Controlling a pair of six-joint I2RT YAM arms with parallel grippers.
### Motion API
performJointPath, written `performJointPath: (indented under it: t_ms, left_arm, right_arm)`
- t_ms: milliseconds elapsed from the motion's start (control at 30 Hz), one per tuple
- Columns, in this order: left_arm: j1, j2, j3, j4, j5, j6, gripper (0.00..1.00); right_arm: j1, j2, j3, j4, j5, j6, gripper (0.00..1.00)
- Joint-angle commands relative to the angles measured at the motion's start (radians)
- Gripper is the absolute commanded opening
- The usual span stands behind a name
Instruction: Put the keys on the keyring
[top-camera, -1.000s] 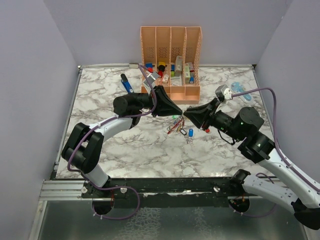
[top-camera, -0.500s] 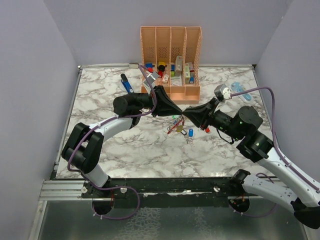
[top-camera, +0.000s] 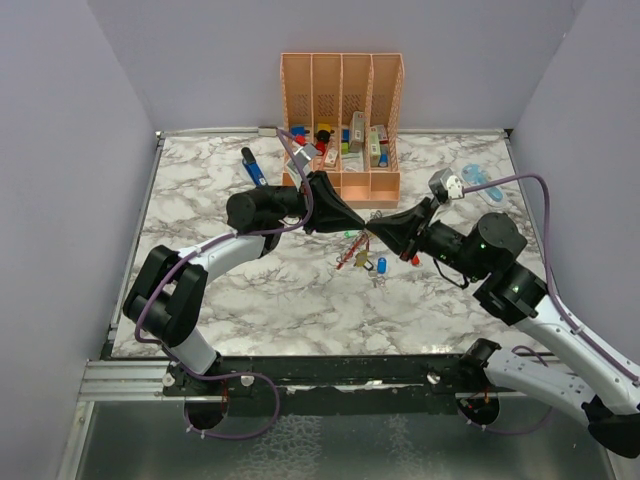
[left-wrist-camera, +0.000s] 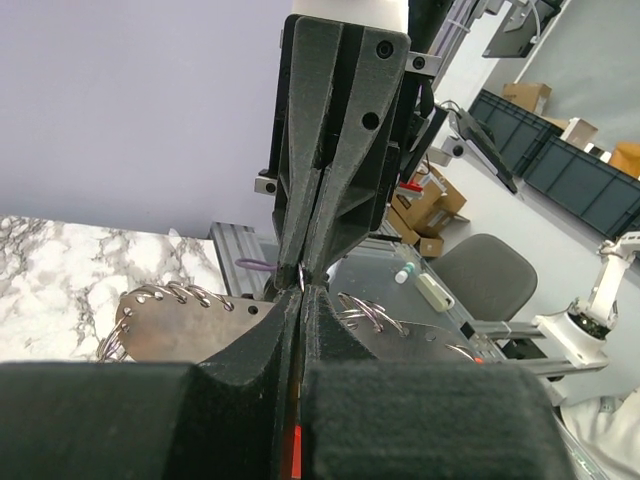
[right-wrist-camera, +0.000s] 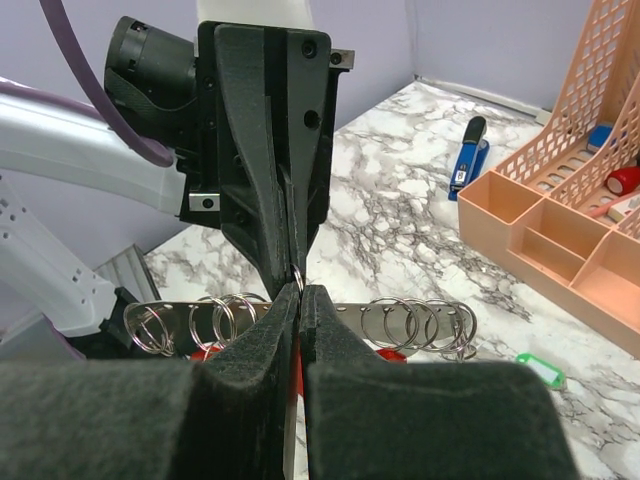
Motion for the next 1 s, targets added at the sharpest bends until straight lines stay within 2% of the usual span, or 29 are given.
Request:
performJointPath:
  t_ms: [0, 100, 233, 333, 467, 633, 733, 800, 867, 900, 967]
  left_arm:
    - [0.002, 0.000, 0.022, 0.250, -0.019, 0.035, 0.08]
    - [0.028, 0.013, 0.033, 0.184, -0.020, 0.079, 0.22]
    - [0.080, 0.036, 0.085, 0.140, -0.032, 0.093, 0.30]
    - [0.123, 0.046, 0.140, 0.107, -0.034, 0.083, 0.33]
    - [0.186, 0.055, 0.213, 0.076, -0.053, 0.043, 0.33]
    - [0.210, 0.052, 0.278, -0.127, -0.061, 0.108, 0.33]
    - [0.223, 0.062, 0.346, -0.386, -0.064, 0.255, 0.33]
    - [0.237, 0.078, 0.437, -0.635, -0.099, 0.379, 0.33]
    - [0.240, 0.107, 0.535, -0.907, -0.140, 0.546, 0.33]
    - [0.237, 0.116, 0.587, -1.048, -0.164, 0.691, 0.32]
    - [0.230, 0.112, 0.658, -1.290, -0.221, 0.882, 0.31]
  right_arm:
    - [0.002, -0.027, 0.022, -0.019, 0.053, 0.054, 0.01]
    - [0.002, -0.010, 0.053, -0.067, 0.058, 0.108, 0.01]
    - [0.002, 0.057, 0.130, -0.191, 0.051, 0.175, 0.01]
    - [0.003, 0.090, 0.154, -0.241, 0.074, 0.229, 0.01]
    - [0.003, 0.123, 0.192, -0.365, 0.225, 0.317, 0.01]
    - [0.002, 0.173, 0.248, -0.516, 0.389, 0.425, 0.01]
    - [0.003, 0.203, 0.280, -0.584, 0.455, 0.500, 0.01]
    - [0.003, 0.244, 0.317, -0.667, 0.531, 0.592, 0.01]
    - [0.002, 0.282, 0.354, -0.735, 0.581, 0.670, 0.01]
    - [0.003, 0.296, 0.369, -0.760, 0.601, 0.711, 0.01]
    - [0.002, 0.326, 0.387, -0.789, 0.631, 0.799, 0.01]
